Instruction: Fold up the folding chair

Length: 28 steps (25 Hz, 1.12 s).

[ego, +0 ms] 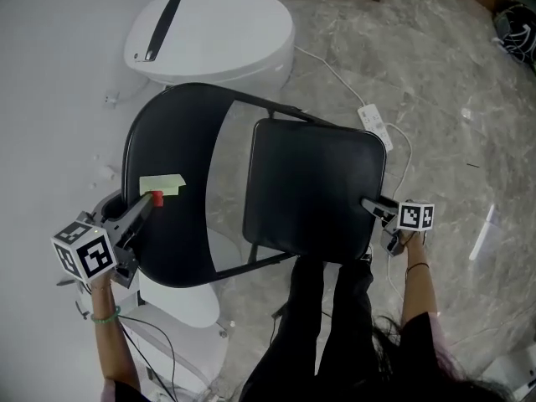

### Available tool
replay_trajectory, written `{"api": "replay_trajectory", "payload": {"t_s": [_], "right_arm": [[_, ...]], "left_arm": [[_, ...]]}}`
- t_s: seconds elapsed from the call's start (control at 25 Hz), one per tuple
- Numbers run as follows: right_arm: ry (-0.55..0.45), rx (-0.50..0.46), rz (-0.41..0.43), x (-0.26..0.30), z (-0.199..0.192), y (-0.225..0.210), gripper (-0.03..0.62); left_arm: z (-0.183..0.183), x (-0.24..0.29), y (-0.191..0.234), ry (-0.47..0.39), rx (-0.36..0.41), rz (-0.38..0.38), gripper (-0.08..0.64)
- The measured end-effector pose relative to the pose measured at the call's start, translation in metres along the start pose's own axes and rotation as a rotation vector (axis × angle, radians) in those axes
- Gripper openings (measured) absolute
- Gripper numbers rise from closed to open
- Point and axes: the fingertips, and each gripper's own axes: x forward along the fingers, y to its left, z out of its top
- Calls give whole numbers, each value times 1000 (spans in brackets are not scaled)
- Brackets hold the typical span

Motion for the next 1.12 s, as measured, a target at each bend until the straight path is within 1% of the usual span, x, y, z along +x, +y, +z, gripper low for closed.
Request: {"api": "replay_trajectory", "payload": {"t_s": [0.04, 0.08, 0.12, 0.24, 0.28, 0.36, 0.44, 0.56, 0.64, 0.72, 0.88, 1.0, 1.12], "right_arm": [[-1, 36, 56, 4, 0, 2, 324], [-1, 68, 92, 8, 0, 3, 324], [-3, 88, 101, 11, 1, 2, 322], [-23, 74, 54, 15, 5, 3, 322], [-26, 61, 32, 16, 4, 6, 322], [-29, 50, -16, 13, -3, 14, 324], [-40, 53, -53, 6, -10, 27, 324], [-48, 46, -100, -3, -13, 51, 322], [-36, 25, -105, -15, -17, 76, 321], [-17, 0, -81, -28, -22, 111, 313], [-1, -46, 23, -45, -21, 185, 282], [9, -109, 95, -44, -24, 244, 279], [4, -141, 167, -37, -25, 301, 279]], "left_arm": [[1, 0, -2, 5, 1, 0, 175], [3, 0, -4, 13, 4, 6, 175], [4, 0, -5, 19, 8, 12, 175], [4, 3, -4, 13, -3, 11, 175], [3, 1, -5, 4, -23, -7, 175], [6, -7, -13, -26, -76, -74, 159], [14, -14, -22, -39, -102, -128, 139], [23, -19, -26, -35, -90, -131, 137], [26, -32, -32, -36, -96, -130, 137], [31, -56, -40, -38, -95, -117, 135], [42, -89, -53, -57, -80, -96, 135], [54, -111, -72, -87, -90, -127, 131], [69, -131, -100, -96, -116, -154, 117]]}}
